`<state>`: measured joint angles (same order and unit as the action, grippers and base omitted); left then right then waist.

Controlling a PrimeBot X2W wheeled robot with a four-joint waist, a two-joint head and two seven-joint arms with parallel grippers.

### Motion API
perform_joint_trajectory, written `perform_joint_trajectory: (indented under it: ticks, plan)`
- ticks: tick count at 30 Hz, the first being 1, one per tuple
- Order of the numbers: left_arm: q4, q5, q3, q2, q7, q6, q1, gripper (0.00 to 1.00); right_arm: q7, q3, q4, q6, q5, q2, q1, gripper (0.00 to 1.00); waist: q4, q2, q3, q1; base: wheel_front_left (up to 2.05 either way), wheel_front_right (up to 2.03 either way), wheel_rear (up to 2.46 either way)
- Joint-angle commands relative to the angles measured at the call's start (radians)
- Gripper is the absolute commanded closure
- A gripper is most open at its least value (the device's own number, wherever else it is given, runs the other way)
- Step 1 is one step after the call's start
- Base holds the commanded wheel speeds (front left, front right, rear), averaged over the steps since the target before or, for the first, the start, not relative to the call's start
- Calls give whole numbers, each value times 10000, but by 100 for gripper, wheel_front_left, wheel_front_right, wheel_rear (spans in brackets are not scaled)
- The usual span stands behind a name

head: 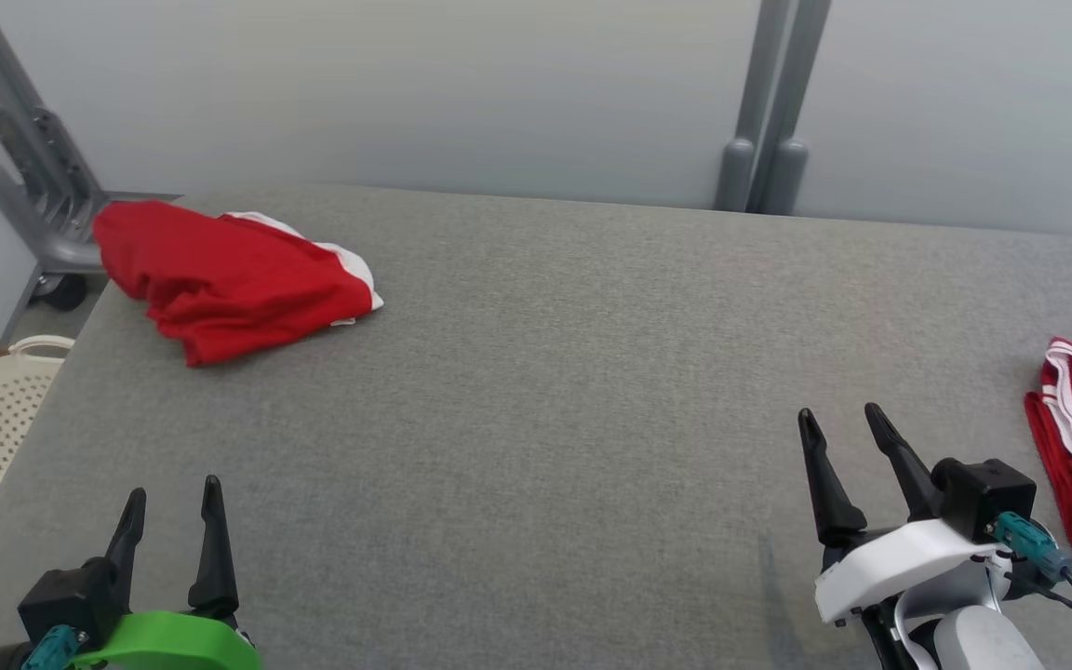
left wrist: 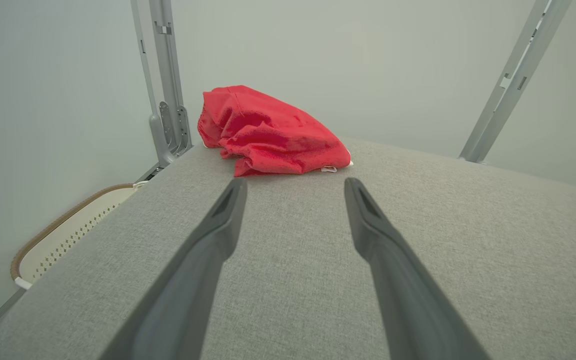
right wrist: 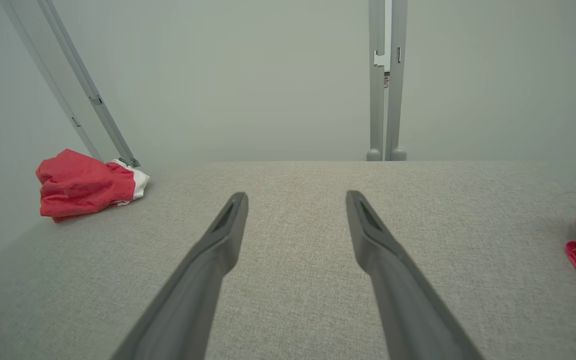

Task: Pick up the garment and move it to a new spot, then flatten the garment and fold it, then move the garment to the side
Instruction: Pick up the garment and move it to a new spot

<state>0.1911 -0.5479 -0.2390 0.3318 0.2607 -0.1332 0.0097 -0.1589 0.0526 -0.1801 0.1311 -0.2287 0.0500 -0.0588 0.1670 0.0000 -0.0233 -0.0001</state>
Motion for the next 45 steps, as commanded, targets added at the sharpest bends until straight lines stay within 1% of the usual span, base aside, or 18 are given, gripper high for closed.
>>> perform_joint_trajectory:
  ticks: [1, 9, 11, 14, 22, 27, 31, 36, 37, 42, 44, 45]
  plan:
    - [-65, 12, 24, 88, -1, -54, 97, 0, 31, 2, 103, -8, 77, 14, 106, 0, 1046, 0, -74, 1, 0, 0, 0]
    - [-304, 98, -97, 162, -124, -146, 287, 0, 48, 74, 169, -8, -107, 15, 158, 0, 3020, 0, -157, 1, 0, 0, 0]
    - [-368, 73, -61, 173, -146, -219, 411, 0, 48, 180, 141, -8, -161, 16, 119, 0, 3345, 0, -138, 1, 0, 0, 0]
    - [-534, -24, 124, 152, -93, -362, 627, 0, 124, 424, 84, -7, -130, 18, -199, 0, 3478, 0, 16, 1, 0, 0, 0]
    - [-966, -6, 357, 118, -34, -548, 963, 0, 8, 675, -259, -7, -166, 26, -541, 0, 3565, 0, 172, 1, 0, 0, 0]
    - [-1078, 29, 235, 114, -98, -498, 845, 0, -73, 553, -355, -7, -153, 26, -544, 0, 3530, 0, 183, 1, 0, 0, 0]
    - [-1161, -44, 120, 173, -277, -323, 503, 0, -139, 374, -317, -7, -72, 24, -413, 0, 3482, 0, 183, 1, 0, 0, 0]
    - [-1266, 235, -29, 624, -693, -80, -372, 0, -92, 187, -128, -7, 43, 19, -328, 0, 3302, 0, 271, 1, 0, 0, 0]
    - [-1266, 235, -29, 624, -693, -80, -372, 0, -92, 187, -128, -7, 43, 19, -328, 0, 3302, 0, 271, 1, 0, 0, 0]
    - [-1397, 372, 15, 1214, -1305, 281, -1963, 0, 88, 73, 250, -7, 355, 27, -593, 0, 2835, 0, 738, 1, 0, 0, 0]
    - [-1377, 262, 2, 1374, -1679, 492, -2703, 0, 182, 30, 419, -7, 481, 24, -733, 0, 2630, 0, 982, 1, 0, 0, 0]
    - [-1195, 162, 15, 1597, -2110, 746, -3511, 0, 282, 8, 608, -7, 630, 26, -907, 0, 2400, 0, 1271, 1, 0, 0, 0]
